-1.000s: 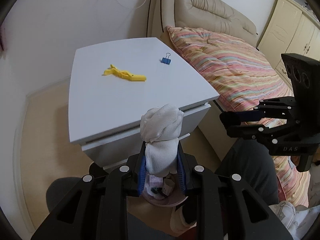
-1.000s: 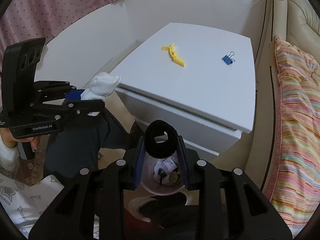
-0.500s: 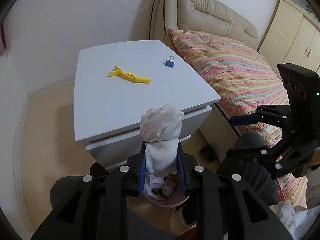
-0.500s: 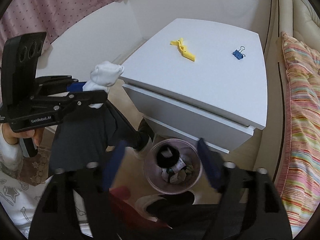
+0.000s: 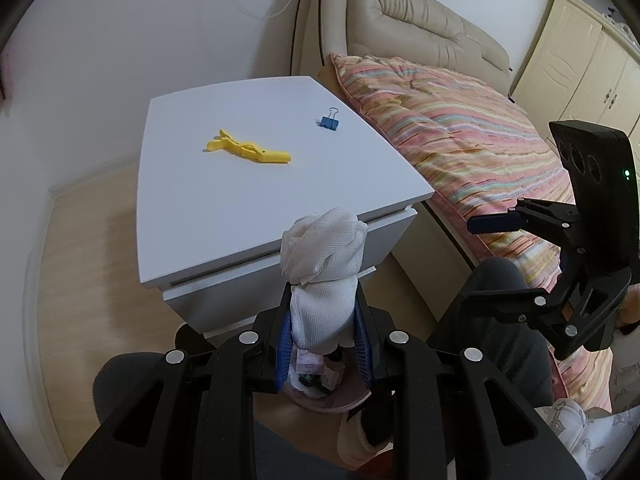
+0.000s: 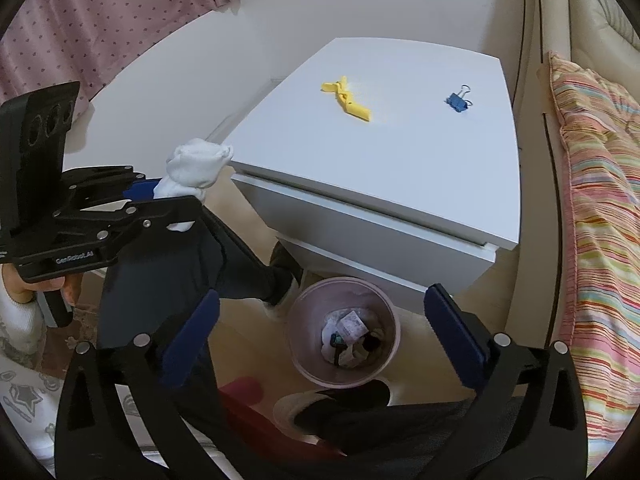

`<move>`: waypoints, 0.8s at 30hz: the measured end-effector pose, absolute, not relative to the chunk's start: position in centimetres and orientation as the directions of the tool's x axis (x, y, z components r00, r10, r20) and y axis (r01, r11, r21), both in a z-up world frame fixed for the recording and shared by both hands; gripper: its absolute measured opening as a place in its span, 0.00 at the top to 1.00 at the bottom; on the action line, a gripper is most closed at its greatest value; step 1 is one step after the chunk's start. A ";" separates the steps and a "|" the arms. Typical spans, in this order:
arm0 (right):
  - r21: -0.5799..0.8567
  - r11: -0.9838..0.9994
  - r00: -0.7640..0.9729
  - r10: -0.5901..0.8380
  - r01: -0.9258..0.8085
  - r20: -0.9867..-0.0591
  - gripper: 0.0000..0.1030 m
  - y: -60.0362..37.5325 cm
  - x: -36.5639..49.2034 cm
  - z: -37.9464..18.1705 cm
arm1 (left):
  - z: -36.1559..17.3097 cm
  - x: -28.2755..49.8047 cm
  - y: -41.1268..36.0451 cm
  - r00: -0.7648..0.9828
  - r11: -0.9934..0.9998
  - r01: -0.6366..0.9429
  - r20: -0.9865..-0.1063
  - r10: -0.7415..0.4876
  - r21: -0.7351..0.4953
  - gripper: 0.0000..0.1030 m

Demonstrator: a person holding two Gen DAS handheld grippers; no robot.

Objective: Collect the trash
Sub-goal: 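Open the right gripper over the pink bin to drop the black ring, then lower the white cloth into the pink bin and open the left gripper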

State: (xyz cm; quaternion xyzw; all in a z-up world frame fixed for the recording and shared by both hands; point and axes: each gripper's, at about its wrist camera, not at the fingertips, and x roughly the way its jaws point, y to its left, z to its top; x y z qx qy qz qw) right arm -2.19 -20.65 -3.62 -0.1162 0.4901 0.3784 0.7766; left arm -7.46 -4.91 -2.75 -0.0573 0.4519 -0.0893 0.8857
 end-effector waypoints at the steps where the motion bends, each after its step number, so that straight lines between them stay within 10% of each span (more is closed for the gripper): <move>1: 0.188 0.690 0.238 0.473 -0.699 -0.848 0.03 -20.8 -2.2 -3.6 | -2.8 -7.4 -5.0 0.574 0.977 0.111 -0.791 -0.213 -0.183 0.74; 20: 0.172 0.778 0.338 0.446 -0.604 -0.829 0.03 -24.8 -1.2 -2.6 | -3.5 -6.8 -9.0 0.513 0.958 0.227 -0.814 -0.272 -0.177 0.69; 24: 0.178 0.784 0.343 0.448 -0.595 -0.826 0.03 -25.3 -0.9 -2.6 | -3.8 -6.6 -9.3 0.511 0.957 0.228 -0.814 -0.276 -0.181 0.34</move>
